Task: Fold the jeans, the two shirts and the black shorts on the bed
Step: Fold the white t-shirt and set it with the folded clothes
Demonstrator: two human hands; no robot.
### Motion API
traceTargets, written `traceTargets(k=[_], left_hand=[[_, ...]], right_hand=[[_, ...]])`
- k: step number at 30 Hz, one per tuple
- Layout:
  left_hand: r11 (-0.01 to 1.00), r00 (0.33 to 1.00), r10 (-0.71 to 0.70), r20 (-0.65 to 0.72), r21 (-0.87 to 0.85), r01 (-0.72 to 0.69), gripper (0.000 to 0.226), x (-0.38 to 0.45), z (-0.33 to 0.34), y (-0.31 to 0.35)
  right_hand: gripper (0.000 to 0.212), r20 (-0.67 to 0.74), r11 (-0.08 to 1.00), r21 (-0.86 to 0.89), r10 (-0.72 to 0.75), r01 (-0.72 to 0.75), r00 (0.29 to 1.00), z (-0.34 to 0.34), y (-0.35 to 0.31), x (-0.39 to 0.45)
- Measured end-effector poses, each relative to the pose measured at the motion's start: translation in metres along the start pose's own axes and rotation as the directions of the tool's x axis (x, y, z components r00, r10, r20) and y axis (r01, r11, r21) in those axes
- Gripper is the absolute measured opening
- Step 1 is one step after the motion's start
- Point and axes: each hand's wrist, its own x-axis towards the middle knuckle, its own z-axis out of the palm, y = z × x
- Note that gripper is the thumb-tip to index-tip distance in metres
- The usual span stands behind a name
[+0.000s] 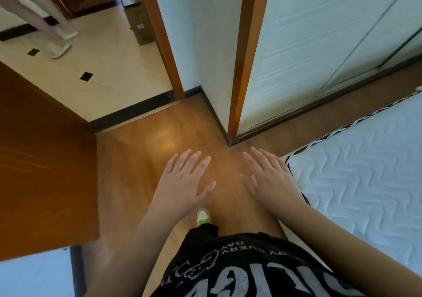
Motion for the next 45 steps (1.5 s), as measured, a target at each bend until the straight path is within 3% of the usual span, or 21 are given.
traceTargets(k=[6,11,17,22,27,30,36,39,45], left_hand=[[0.977,0.979,0.205,0.021,0.052,-0.206,0.077,0.092,-0.048,-0.037],[0.92,0.933,0.36,-0.004,0.164,-0.355,0.07,0.165,-0.07,-0.027],[0.809,0.825,0.565,-0.02,0.21,-0.549,0.063,0.247,-0.082,0.035],[0.74,0.765,0.639,0.078,0.208,-0.639,0.068,0.302,-0.101,0.098],[0.698,0.727,0.683,0.071,0.23,-0.678,0.066,0.35,-0.117,0.155],[0.656,0.691,0.717,0.093,0.243,-0.714,0.066,0.369,-0.121,0.19],[0.492,0.529,0.844,0.085,0.268,-0.828,0.064,0.4,-0.133,0.276],[0.366,0.412,0.903,0.121,0.285,-0.886,0.062,0.413,-0.131,0.324],[0.137,0.192,0.964,0.183,0.277,-0.951,0.066,0.44,-0.124,0.4]], right_hand=[[0.059,-0.007,0.984,0.028,0.179,-0.179,0.984,-0.019,-0.007,0.044],[0.057,-0.077,0.914,0.096,0.402,-0.394,0.913,-0.028,0.021,0.06],[0.061,-0.042,0.767,0.096,0.64,-0.635,0.767,-0.029,0.072,0.074],[0.054,-0.012,0.708,0.096,0.704,-0.699,0.711,-0.04,0.13,0.085],[0.055,-0.002,0.674,0.139,0.733,-0.725,0.681,-0.05,0.188,0.092],[0.055,0.003,0.615,0.165,0.782,-0.771,0.624,-0.055,0.216,0.087],[0.057,0.026,0.442,0.173,0.891,-0.88,0.453,-0.071,0.262,0.062],[0.052,-0.004,0.351,0.228,0.933,-0.908,0.359,-0.074,0.279,0.046],[0.058,0.085,0.185,0.288,0.972,-0.939,0.218,-0.071,0.307,0.031]])
